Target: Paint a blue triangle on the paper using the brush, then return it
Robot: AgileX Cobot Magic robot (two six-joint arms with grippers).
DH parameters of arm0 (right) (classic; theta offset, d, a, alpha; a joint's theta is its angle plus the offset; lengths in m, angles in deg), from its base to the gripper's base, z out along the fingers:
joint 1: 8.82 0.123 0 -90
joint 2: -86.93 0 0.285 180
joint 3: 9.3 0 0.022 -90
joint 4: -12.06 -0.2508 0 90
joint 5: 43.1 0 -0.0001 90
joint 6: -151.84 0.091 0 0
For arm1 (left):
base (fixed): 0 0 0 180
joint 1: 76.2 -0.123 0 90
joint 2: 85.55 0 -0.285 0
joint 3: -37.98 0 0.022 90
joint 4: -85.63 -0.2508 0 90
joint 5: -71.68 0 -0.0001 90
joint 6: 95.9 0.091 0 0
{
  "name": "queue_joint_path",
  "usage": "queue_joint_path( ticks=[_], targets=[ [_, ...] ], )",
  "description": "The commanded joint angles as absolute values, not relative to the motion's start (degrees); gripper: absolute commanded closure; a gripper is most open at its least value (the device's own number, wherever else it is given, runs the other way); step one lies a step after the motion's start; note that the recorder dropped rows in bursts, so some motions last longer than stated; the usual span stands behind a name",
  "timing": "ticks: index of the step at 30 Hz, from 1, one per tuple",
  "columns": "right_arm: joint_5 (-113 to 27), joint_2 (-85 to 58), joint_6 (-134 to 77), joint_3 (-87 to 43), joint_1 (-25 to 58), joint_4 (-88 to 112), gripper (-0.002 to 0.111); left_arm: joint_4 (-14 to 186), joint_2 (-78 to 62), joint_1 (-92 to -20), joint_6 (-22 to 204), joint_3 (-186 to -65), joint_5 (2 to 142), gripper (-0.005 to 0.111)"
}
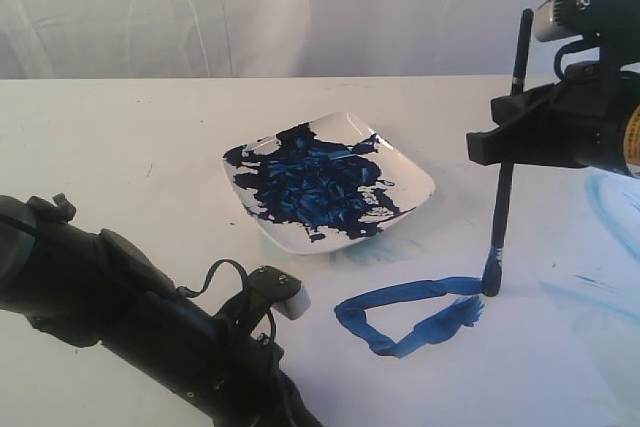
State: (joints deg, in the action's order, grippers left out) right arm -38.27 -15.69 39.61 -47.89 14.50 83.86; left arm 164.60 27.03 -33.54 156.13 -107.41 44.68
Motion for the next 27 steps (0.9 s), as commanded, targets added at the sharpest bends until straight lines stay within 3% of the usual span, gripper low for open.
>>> queue_joint_path(
  ticks=[1,27],
  targets=[
    [-33.87,-13.91,38.18,-47.73,14.5,83.99,0.108,164.39,26.87,-33.13,156.26,-107.38,43.65,0.107],
    [-32.68,-18.31,43.27,-50.58,14.5,83.86,0.108,164.39,26.87,-33.13,156.26,-107.38,43.65,0.107]
  ],
)
